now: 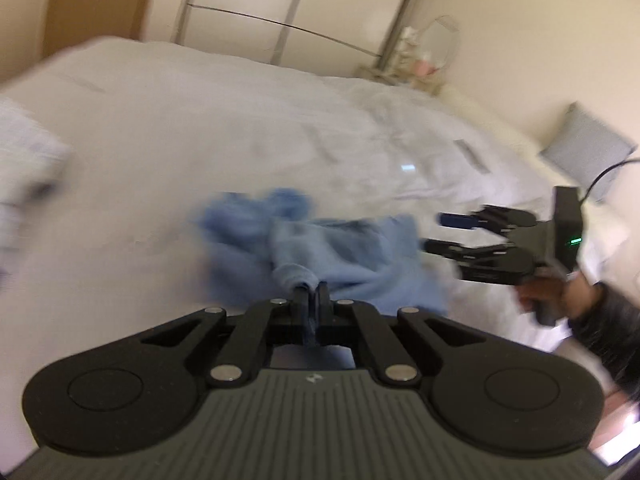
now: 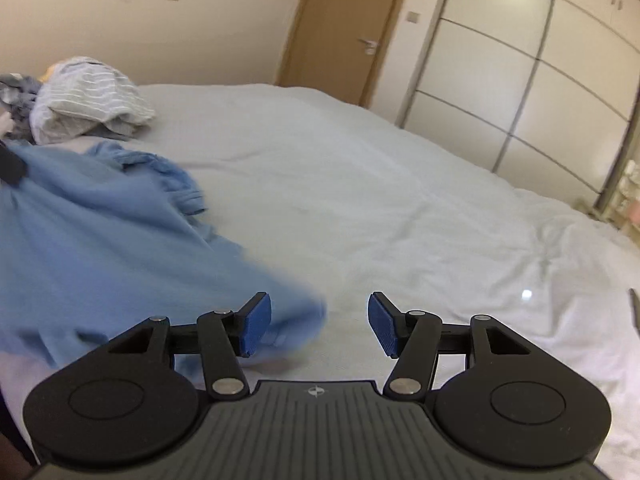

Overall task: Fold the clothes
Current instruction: 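Pull the light blue T-shirt off the pile with both grippers onto open bed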

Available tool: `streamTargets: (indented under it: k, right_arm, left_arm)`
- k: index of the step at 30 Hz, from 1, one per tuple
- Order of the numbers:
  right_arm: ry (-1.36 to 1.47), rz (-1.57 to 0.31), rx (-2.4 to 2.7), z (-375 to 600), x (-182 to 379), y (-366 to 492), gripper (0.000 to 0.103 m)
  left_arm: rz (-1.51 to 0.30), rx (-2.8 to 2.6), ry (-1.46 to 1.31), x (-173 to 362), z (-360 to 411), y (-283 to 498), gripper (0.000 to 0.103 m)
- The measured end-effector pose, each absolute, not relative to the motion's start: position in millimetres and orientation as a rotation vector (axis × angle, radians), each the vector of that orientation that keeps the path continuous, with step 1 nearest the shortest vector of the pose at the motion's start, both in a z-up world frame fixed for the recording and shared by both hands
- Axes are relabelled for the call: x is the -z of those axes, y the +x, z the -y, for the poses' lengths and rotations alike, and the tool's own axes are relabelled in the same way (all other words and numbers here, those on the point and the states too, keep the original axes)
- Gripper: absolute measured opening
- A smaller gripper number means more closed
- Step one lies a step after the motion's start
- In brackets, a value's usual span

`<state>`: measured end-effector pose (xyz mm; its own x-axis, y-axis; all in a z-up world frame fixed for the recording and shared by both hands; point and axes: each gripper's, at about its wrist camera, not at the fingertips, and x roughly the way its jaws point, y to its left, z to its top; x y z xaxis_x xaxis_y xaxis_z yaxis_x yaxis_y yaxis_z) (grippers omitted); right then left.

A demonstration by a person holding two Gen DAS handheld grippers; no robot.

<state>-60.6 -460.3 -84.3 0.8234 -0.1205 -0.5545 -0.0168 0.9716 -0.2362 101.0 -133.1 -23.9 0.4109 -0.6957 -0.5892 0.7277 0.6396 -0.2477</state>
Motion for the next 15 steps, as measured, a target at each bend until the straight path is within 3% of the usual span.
streamTargets:
  k: [10, 15]
  right_arm:
    - [-0.257, -0.602, -0.182, 398.6, 78.2, -44.8, 0.057]
    - [-0.273, -0.542, -0.231, 383.3, 59.3, -1.9, 0.067]
  left_arm:
    - [-0.707, 0.643, 0.36, 41.6, 64.6, 113.5, 0.0]
    - [-0.719, 0.624, 0.367, 59.3, 52.3, 124.3, 0.0]
